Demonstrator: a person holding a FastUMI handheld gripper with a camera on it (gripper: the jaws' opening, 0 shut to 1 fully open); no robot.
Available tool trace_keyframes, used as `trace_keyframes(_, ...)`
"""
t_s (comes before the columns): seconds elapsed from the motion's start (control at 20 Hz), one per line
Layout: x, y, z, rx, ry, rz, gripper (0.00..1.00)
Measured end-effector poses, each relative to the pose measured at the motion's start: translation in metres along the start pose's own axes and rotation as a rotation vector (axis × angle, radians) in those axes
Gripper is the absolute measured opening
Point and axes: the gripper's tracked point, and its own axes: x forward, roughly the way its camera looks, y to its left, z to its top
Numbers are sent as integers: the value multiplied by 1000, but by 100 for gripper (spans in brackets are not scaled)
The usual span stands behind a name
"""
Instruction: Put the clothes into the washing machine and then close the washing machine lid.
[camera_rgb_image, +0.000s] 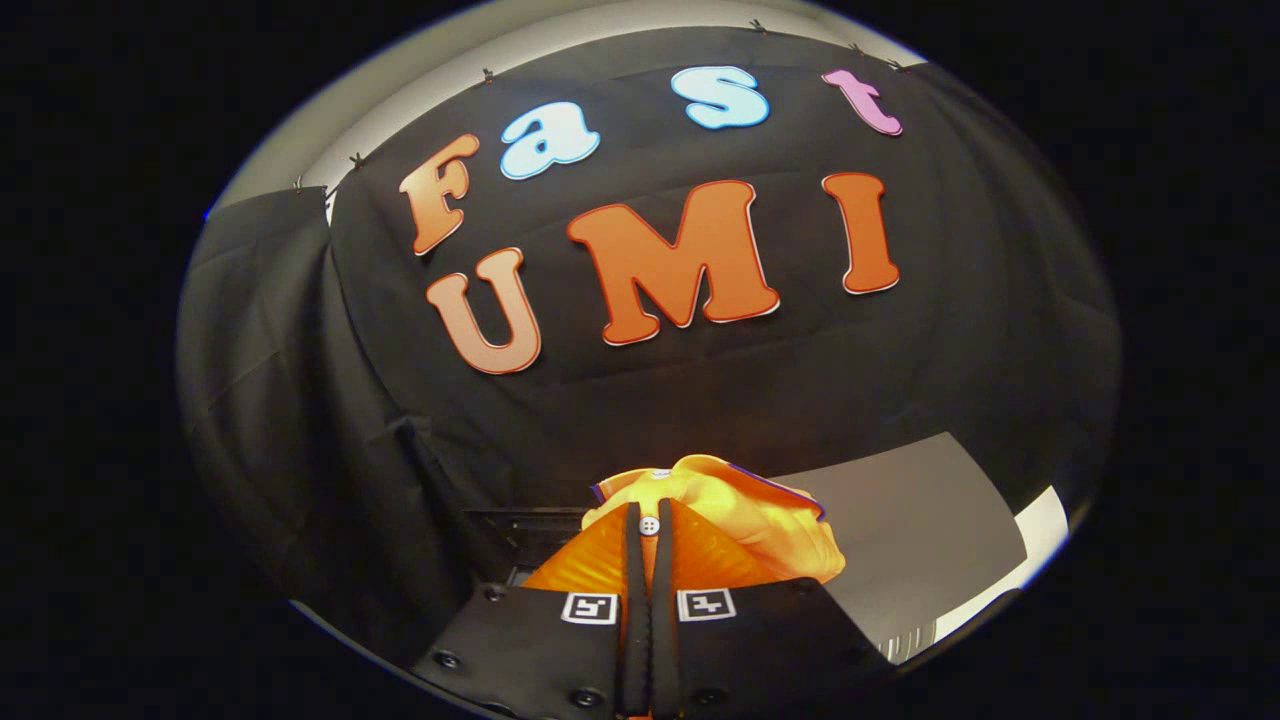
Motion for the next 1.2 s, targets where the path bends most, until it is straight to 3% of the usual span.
trace_keyframes(0.25, 10, 74, -34, 16, 46, 72, 8)
trace_keyframes(0.55, 63, 134, -107, 8, 160, 130, 8)
trace_keyframes(0.95, 156, 151, -219, -39, 329, 110, 8)
trace_keyframes(1.2, 215, 135, -275, -53, 393, 69, 8)
